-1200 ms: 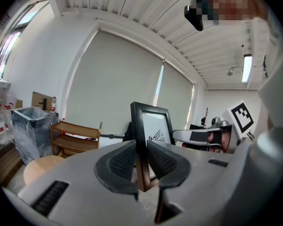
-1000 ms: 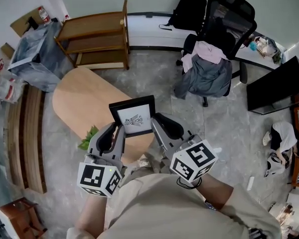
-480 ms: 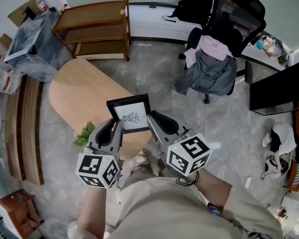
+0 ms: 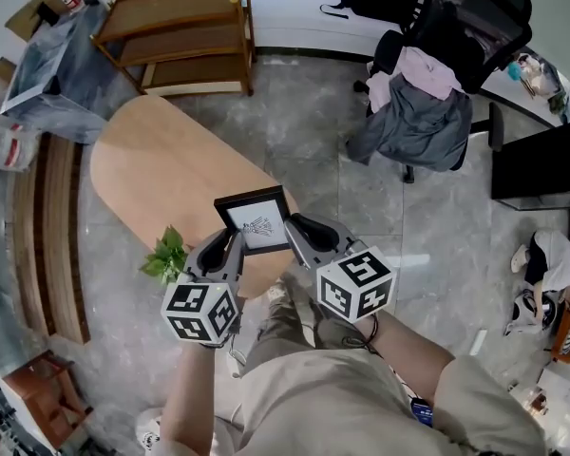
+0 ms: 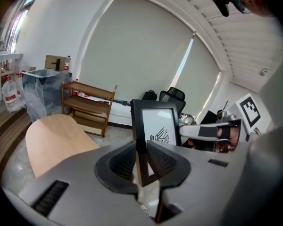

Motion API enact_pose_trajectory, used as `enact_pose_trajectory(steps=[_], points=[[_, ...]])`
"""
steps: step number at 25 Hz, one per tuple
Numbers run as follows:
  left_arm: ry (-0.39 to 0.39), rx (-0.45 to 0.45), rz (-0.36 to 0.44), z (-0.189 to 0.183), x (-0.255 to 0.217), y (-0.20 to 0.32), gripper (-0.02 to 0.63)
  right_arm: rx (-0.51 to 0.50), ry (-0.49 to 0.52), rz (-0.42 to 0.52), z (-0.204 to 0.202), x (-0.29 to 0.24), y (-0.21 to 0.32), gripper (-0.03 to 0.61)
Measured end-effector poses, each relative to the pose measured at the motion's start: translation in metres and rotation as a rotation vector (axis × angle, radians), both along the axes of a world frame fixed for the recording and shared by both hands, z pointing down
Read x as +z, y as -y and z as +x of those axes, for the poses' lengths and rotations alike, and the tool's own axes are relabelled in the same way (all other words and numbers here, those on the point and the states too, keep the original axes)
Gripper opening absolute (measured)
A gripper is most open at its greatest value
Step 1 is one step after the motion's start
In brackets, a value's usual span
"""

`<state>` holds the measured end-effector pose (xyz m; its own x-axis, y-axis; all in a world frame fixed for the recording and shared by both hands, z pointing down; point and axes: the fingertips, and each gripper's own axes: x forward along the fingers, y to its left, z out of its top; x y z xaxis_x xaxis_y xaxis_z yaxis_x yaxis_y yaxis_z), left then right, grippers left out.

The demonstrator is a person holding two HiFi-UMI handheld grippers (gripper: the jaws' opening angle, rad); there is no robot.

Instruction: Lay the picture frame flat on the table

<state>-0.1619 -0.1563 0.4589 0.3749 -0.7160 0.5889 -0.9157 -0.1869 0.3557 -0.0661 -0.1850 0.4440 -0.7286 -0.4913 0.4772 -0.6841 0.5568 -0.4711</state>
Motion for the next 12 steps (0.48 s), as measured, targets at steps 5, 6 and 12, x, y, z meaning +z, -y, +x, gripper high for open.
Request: enact_pose_trajectory(steps=[5, 6, 12], points=[[-0.014, 0.015, -0.075, 0.007, 0.051, 0.0, 0.067, 0.028, -0.023, -0.085, 0.006, 0.058, 0.007, 0.032], [-0.02, 0.017, -0.091, 0.009, 0.063, 0.001, 0.067, 0.033, -0.03, -0.098, 0.007, 0.07, 0.009, 0.032], [-0.055, 0.011, -0.17, 0.009, 0.134, 0.006, 0.067, 0.022, -0.044, -0.198, 0.008, 0.144, 0.017, 0.032]])
